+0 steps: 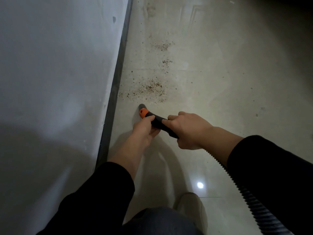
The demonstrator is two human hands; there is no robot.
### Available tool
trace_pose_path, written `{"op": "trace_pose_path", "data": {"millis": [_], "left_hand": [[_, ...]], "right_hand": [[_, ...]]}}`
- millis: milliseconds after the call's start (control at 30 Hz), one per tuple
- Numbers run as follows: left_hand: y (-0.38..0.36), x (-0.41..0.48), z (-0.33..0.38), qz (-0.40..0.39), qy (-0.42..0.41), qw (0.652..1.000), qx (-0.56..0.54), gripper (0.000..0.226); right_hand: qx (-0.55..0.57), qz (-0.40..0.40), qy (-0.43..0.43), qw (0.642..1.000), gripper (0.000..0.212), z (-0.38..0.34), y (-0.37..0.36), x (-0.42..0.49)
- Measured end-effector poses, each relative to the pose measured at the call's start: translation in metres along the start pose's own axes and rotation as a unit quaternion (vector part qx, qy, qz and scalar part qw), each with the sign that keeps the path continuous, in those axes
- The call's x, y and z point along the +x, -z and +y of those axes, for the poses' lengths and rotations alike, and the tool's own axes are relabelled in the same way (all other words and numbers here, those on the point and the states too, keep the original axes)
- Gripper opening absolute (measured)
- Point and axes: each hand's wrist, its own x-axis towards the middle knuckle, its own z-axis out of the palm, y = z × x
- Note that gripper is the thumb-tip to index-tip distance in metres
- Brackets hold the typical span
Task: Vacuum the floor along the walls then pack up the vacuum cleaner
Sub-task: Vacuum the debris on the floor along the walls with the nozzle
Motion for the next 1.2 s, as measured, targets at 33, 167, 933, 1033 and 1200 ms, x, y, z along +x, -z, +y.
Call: {"op": "trace_pose_path", "data": {"millis": [33, 167, 933, 1033, 1200], "left_hand": [[-0.004, 0.001, 0.001, -0.002, -0.001, 1.0, 0.004, 0.038], [-0.02, 0.004, 0.004, -0.004, -0.003, 1.0, 0.02, 0.037], [-0.076, 0.003, -0.015, -0.028, 0.021, 0.997, 0.075, 0.036], [-0.081, 0.002, -0.021, -0.036, 0.025, 0.996, 0.074, 0.039], [-0.092, 0.002, -0.028, -0.051, 0.034, 0.996, 0.07, 0.039]], "right_hand": [[0.001, 0.001, -0.003, 1.0, 0.037, 0.003, 0.002, -0.001], [0.006, 0.0, -0.013, 1.0, 0.035, 0.014, 0.005, -0.003], [0.035, 0.012, -0.073, 0.997, 0.033, 0.053, -0.014, -0.038], [0.035, 0.009, -0.083, 0.996, 0.034, 0.055, -0.017, -0.045], [0.04, 0.011, -0.108, 0.993, 0.036, 0.061, -0.023, -0.054]]}}
